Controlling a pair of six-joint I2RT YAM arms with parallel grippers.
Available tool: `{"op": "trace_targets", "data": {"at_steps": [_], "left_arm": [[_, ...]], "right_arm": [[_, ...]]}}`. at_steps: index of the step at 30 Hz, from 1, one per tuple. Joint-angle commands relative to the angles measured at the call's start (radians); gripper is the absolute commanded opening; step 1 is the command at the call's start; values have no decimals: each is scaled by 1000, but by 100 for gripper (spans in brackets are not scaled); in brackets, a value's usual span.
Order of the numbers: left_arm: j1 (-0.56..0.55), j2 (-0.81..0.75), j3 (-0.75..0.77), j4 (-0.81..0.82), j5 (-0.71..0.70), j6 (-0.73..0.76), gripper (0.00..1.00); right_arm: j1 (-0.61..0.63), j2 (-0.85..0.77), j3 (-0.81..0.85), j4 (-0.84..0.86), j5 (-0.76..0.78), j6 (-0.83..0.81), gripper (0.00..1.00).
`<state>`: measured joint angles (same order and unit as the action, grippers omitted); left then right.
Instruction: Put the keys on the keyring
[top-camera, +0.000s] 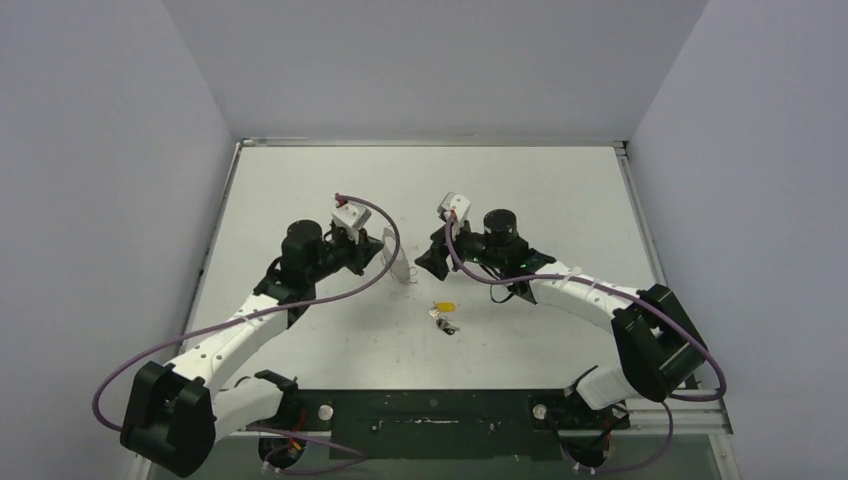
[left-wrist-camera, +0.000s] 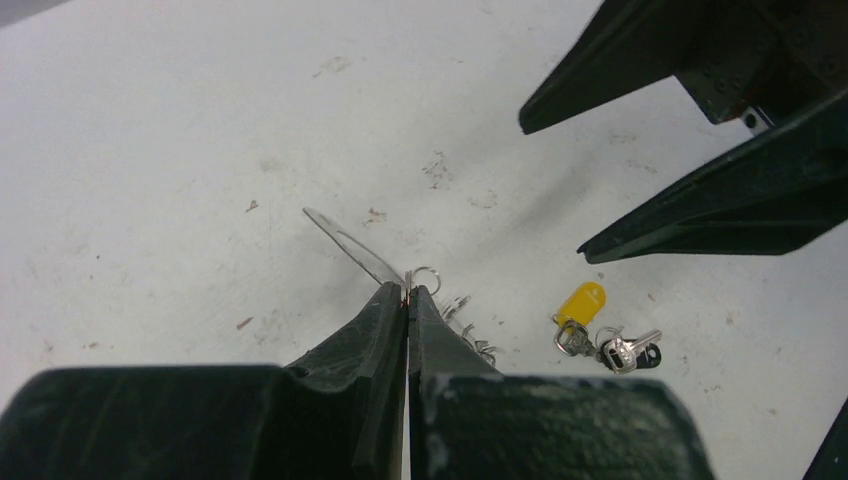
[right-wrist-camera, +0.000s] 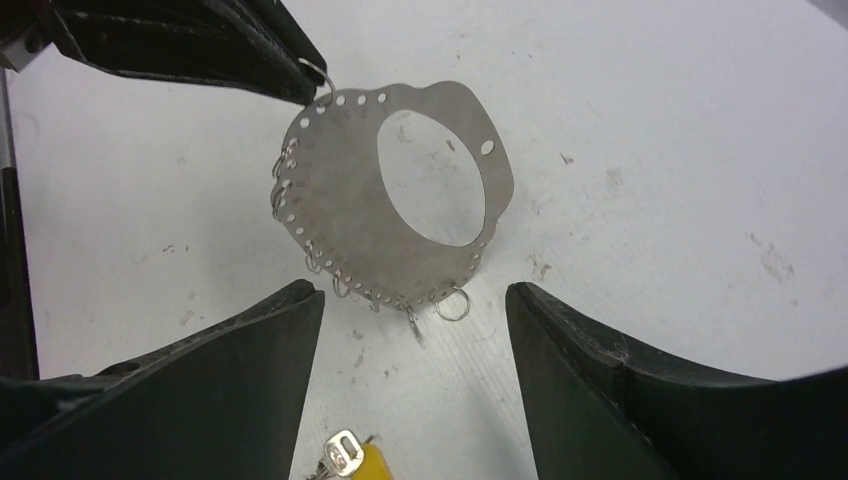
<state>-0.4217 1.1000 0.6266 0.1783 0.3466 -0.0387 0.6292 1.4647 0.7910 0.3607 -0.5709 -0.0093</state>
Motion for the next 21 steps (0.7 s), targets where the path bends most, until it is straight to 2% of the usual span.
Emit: {"op": "trace_targets", "data": {"at_steps": [1, 8, 17, 21], "left_arm": [[-6, -56, -87, 295, 141, 95, 0], [-7, -55, -52, 198, 262, 202, 0], [-18, -56, -81, 246, 402, 313, 0], [-26, -62, -78, 220, 434, 352, 0]], "right_arm": [[5, -14, 51, 105, -133, -77, 68], [12, -25, 46, 113, -167, -191, 68], [34, 3, 57, 111, -286, -308, 55], [55, 15, 96, 17, -304, -390, 50]]}}
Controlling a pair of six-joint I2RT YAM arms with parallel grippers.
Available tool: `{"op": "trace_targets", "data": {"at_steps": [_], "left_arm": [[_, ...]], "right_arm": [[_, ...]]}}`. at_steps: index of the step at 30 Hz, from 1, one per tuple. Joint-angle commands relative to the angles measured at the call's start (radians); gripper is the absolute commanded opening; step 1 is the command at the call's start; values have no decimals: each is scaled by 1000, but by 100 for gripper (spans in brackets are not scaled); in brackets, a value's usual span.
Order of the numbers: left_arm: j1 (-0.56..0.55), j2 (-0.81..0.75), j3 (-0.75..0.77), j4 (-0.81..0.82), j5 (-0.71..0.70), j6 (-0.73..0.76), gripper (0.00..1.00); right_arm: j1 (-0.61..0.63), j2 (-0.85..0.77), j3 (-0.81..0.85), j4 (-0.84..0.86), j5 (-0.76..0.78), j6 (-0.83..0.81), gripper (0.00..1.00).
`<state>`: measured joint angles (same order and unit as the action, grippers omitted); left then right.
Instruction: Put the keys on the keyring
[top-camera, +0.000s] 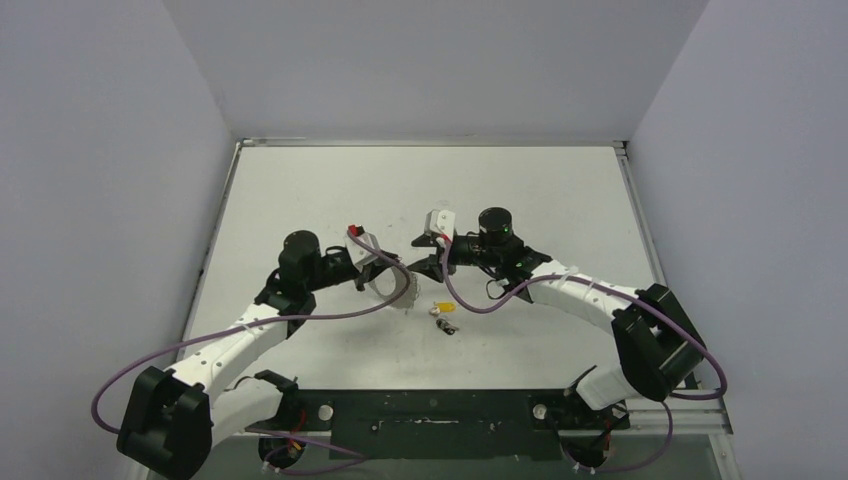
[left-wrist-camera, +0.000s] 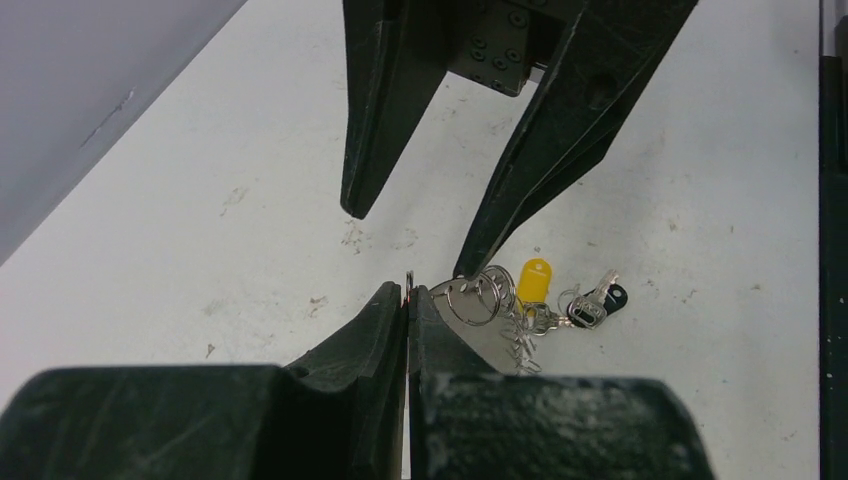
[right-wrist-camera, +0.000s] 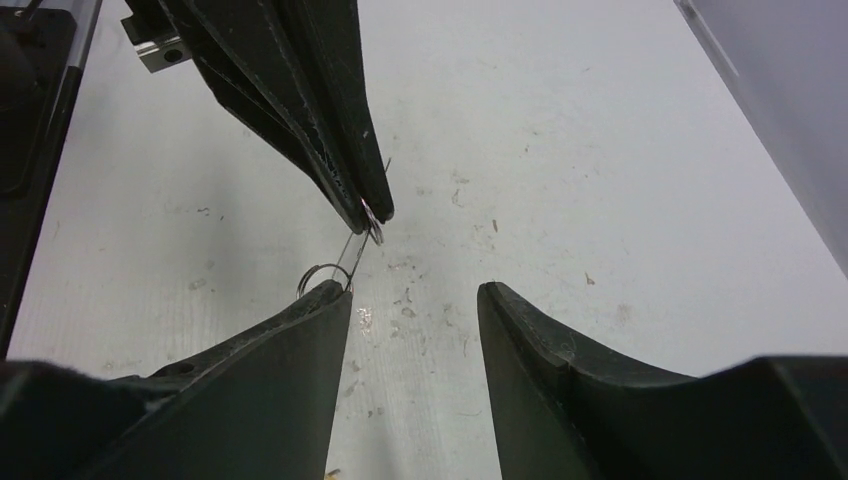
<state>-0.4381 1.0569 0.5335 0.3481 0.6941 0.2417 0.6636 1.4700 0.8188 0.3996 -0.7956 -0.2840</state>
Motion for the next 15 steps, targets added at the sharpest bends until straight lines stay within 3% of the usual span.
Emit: {"op": "trace_targets", "data": {"at_steps": [1, 15], "left_arm": [[-11, -21, 16, 45, 89, 79, 0], [-20, -35, 12, 26, 93, 122, 0]], "right_arm": [[25, 12, 76, -38, -78, -127, 49], [36, 38, 107, -82, -118, -160, 24]]}}
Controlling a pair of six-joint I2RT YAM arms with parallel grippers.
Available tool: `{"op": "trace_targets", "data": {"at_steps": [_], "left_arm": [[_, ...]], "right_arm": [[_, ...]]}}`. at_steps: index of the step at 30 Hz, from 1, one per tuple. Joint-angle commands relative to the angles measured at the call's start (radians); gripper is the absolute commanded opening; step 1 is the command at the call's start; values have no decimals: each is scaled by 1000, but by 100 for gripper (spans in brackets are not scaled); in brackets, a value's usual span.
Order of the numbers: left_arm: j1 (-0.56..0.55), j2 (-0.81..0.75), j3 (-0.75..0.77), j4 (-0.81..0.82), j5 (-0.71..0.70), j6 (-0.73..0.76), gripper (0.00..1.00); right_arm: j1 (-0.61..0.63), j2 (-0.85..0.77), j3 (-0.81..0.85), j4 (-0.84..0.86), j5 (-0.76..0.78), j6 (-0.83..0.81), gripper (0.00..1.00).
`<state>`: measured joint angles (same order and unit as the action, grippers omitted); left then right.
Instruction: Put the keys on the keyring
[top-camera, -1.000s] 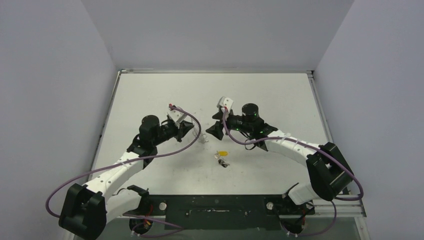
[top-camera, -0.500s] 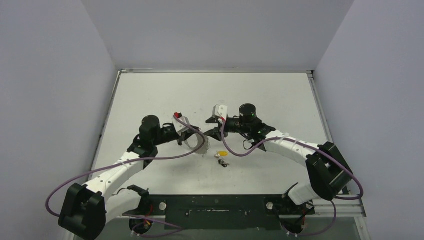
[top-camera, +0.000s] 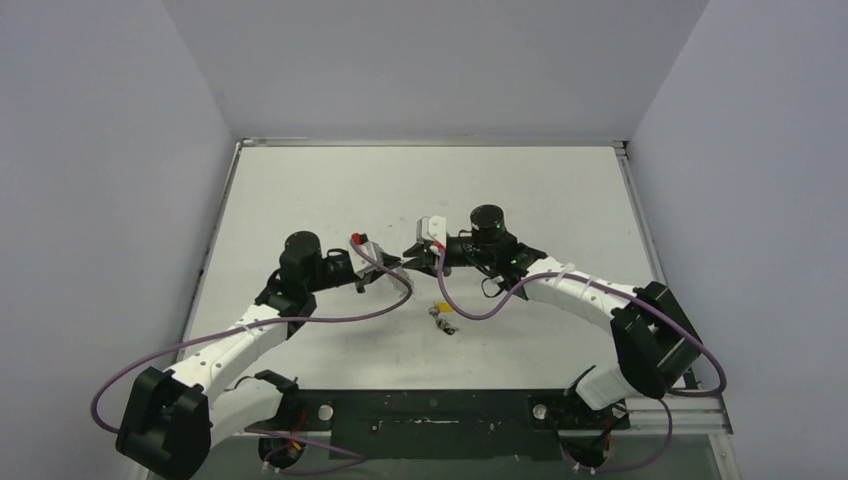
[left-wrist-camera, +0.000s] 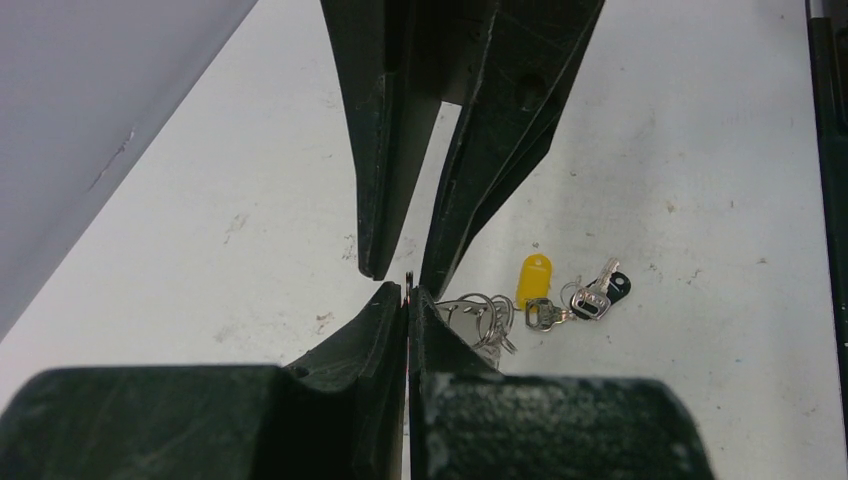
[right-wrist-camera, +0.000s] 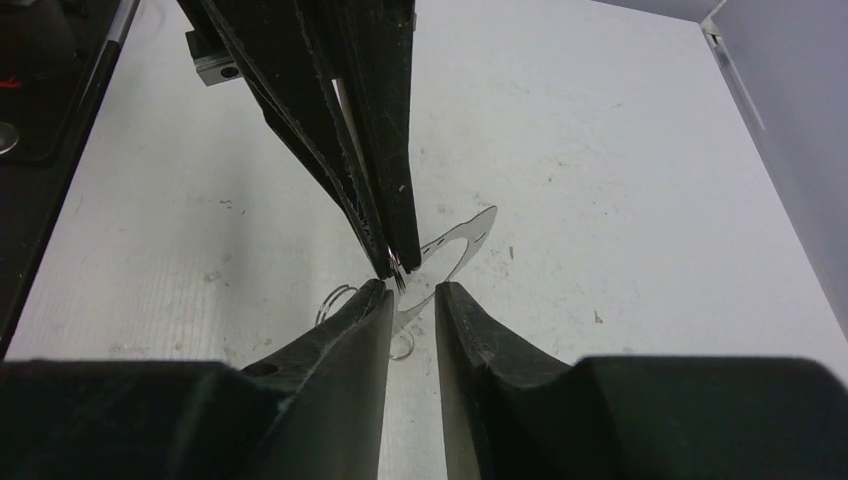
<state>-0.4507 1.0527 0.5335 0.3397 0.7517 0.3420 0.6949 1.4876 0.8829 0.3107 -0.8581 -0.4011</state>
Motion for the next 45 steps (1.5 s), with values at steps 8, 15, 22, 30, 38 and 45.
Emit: {"op": "trace_targets", "data": {"at_steps": [8, 15, 22, 30, 38, 45], "left_arm": [[-11, -30, 13, 27, 32, 25, 0], [-11, -25, 13, 19, 23, 27, 0], [-12, -25, 13, 21, 18, 30, 0], [-15, -19, 10, 25, 20, 28, 0], [-20, -11, 10, 23, 13, 26, 0], [-22, -9, 11, 21, 11, 28, 0]], "right_arm": [[10, 35, 50, 27, -83, -40, 7], [11, 29, 46, 32, -79, -18, 13], [11, 1, 27, 22, -67, -21, 33], [11, 5, 31, 47, -80, 3, 29], [13, 2, 24, 91, -79, 42, 24], [12, 4, 22, 91, -78, 44, 0]]}}
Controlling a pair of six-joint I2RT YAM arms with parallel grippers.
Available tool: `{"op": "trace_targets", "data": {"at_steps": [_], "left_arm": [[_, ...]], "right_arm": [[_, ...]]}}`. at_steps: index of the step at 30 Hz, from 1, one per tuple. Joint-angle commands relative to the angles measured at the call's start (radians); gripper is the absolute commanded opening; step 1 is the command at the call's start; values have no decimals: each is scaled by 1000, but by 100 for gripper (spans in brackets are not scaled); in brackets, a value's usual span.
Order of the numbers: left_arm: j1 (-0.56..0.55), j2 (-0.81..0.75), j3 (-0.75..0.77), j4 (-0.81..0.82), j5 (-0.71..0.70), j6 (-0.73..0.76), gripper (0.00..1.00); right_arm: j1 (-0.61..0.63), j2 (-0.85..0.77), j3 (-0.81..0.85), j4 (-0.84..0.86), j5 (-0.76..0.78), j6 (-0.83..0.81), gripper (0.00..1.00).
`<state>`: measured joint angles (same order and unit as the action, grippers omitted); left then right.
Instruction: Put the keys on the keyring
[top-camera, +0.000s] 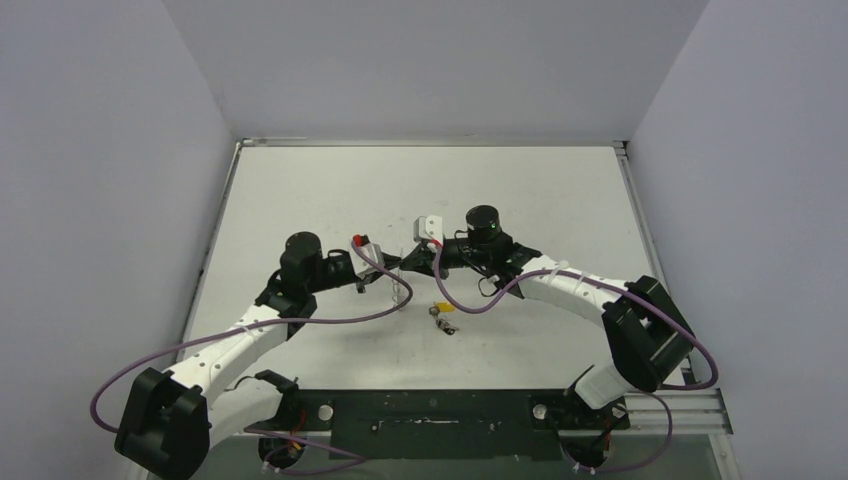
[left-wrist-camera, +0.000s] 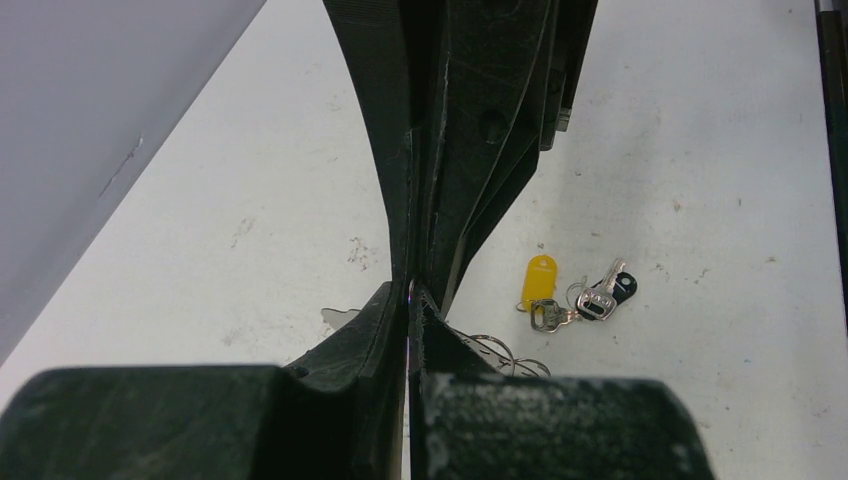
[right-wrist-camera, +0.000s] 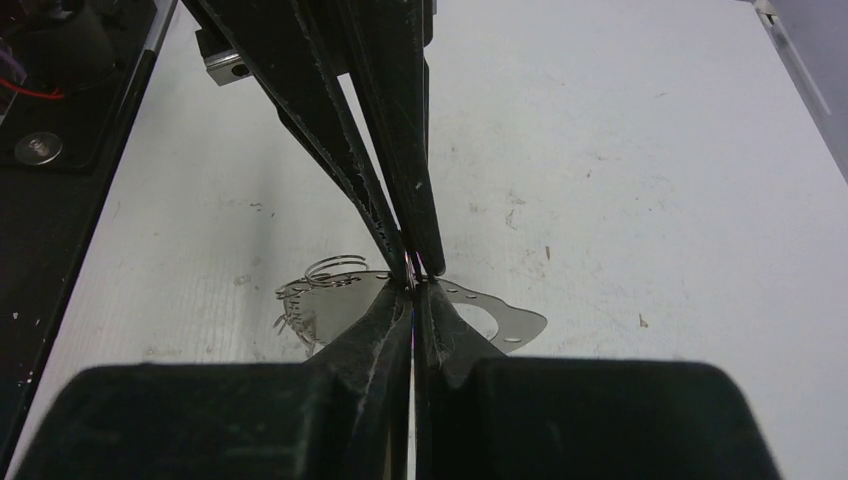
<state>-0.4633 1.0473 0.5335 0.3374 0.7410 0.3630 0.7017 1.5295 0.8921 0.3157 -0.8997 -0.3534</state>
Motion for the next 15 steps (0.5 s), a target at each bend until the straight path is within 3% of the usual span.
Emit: {"op": "trace_targets", "data": {"at_steps": [1, 5, 9, 15], "left_arm": [[-9, -3, 12, 24, 21, 7, 0], [-9, -12, 13, 18, 13, 9, 0], [-9, -43, -7, 54, 3, -8, 26], [-9, -122, -126, 217, -70, -92, 38]], "right_arm": [[5, -37, 12, 86, -35, -4, 0], [1, -41, 4, 84, -24, 0, 0], [-13, -43, -5, 97, -4, 38, 0], [-47, -51, -64, 238, -7, 146, 0]]}}
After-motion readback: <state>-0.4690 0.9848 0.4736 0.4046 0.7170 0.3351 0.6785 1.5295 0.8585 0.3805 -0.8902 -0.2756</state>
